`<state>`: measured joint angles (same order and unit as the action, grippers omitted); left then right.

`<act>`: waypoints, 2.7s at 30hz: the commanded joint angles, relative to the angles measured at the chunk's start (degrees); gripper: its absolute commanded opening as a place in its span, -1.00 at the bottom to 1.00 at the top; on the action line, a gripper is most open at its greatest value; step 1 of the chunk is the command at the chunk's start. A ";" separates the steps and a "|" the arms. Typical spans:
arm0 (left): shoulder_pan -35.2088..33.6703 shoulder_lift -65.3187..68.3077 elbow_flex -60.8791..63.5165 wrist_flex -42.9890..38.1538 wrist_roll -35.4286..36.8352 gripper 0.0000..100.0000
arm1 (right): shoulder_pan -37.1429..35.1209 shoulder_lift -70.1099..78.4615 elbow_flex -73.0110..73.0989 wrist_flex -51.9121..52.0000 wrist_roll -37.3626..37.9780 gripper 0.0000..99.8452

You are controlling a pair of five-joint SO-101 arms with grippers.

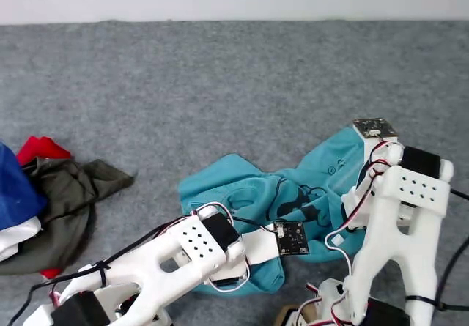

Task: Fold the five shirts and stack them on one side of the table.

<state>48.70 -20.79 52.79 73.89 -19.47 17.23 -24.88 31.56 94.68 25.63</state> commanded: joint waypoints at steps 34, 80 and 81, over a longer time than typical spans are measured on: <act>-35.34 -2.37 -63.16 26.11 0.26 -0.97 | 0.84 -2.33 -29.19 8.13 0.00 -0.98; -49.85 -1.76 -117.85 -1.41 -18.55 -0.97 | 3.56 -1.63 -87.82 5.05 -4.04 -0.98; -49.85 -1.85 -116.70 -2.11 -18.55 -0.97 | 3.56 -1.71 -86.68 5.85 -4.04 -0.98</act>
<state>-0.44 -22.99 -65.98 75.47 -37.23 19.69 -27.60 -56.35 98.46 21.93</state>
